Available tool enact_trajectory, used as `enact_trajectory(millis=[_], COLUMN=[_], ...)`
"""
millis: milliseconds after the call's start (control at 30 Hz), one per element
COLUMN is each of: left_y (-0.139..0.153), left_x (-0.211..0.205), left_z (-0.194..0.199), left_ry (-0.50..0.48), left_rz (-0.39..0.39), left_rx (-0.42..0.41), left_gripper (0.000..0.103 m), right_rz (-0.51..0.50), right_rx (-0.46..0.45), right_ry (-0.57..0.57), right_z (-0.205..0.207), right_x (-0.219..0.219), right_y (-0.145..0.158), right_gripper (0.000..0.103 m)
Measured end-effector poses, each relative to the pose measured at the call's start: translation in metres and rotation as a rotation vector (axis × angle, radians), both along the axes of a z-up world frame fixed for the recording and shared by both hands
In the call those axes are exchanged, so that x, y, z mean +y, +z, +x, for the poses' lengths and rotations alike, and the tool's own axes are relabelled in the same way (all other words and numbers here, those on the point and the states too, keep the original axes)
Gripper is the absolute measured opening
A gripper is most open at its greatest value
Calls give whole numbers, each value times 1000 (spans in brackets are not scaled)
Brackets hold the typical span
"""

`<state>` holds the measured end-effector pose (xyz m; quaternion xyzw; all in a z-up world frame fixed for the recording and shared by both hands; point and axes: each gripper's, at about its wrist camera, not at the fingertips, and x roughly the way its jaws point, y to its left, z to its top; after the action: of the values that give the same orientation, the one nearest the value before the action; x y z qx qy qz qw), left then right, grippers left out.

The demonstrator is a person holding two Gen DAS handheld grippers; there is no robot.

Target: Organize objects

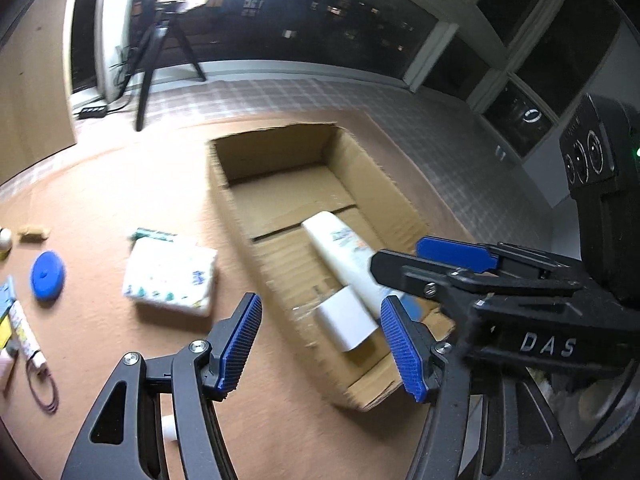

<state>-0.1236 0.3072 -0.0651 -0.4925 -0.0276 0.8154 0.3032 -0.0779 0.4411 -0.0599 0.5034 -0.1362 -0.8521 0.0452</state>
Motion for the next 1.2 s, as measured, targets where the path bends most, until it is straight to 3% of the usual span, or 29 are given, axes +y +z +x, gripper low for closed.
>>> enact_trajectory(millis=[500,933,1200], left_y=[-7,-34,-41], left_x=[-173,-312,-337], left_z=[-1,2,-18], left_ry=[259,485,496], left_rz=[-17,-45,-34], left_rx=[-33,-82,-98], left_gripper=[66,65,65], right_rz=[-79,-137,-143], right_rx=[80,-24,-54], right_ry=[101,178,177], right_z=[7,10,11], right_x=[-69,-135,-156], right_y=[2,-25,-32], right_gripper=[54,54,54])
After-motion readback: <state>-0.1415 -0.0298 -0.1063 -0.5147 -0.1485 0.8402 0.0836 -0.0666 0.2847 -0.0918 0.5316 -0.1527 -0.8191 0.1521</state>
